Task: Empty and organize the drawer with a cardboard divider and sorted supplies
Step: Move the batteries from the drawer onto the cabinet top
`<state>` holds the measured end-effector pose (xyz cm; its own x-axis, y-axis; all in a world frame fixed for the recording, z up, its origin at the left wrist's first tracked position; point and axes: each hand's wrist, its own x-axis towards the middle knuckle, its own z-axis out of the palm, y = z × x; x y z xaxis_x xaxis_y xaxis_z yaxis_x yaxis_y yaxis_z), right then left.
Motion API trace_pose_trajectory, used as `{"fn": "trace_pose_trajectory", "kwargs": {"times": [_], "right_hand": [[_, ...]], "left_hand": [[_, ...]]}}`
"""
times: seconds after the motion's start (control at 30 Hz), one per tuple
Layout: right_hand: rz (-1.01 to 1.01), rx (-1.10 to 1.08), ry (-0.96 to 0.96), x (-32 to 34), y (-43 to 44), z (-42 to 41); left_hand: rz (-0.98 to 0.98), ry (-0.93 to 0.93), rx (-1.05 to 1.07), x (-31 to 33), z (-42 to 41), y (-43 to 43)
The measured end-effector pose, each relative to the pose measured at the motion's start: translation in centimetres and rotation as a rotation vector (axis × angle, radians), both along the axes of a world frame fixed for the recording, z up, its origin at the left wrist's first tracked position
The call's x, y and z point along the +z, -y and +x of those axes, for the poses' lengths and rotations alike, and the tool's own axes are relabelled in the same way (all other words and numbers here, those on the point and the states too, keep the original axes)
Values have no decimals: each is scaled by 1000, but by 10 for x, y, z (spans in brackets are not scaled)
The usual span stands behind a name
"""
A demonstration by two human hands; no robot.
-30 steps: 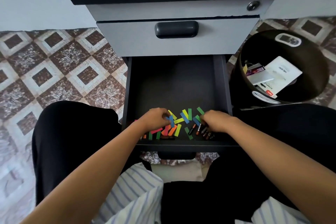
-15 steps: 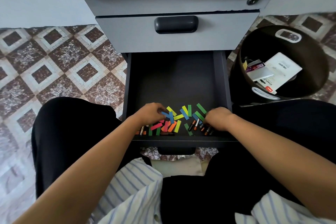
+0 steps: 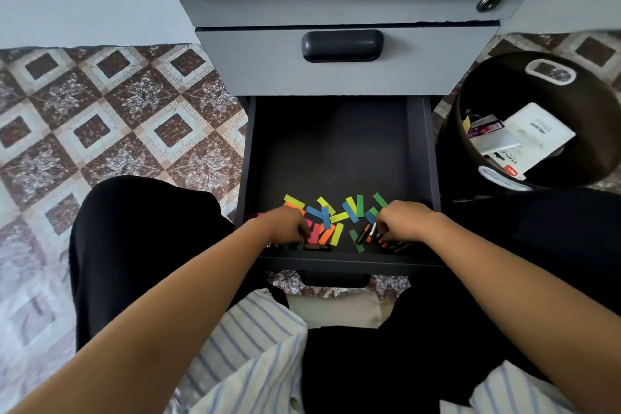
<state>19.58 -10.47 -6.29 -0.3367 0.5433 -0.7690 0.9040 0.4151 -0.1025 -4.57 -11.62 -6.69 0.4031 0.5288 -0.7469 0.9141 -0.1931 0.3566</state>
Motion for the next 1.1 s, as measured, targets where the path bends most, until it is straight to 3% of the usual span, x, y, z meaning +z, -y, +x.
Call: {"fn": "trace_pose_trajectory", "kwargs": {"times": [0.33,0.47,0.57,0.8,1.1], "right_hand": [[-2,-170,-188,3,0,-13],[13,-217,-259,8,-2,-19],[30,-230,-358,13,-3,-36],[137,10,-446,4,1,-101],[380,477,-247,-10,3,-145]], "left_hand": [[-162,-5,-71,-10,27,-3],[-190,25,37,-2,17,-12],[-146,119,234,20,-5,-26],[-37,366,762,48,-47,-45],[10,356,868,44,-47,-39]]}}
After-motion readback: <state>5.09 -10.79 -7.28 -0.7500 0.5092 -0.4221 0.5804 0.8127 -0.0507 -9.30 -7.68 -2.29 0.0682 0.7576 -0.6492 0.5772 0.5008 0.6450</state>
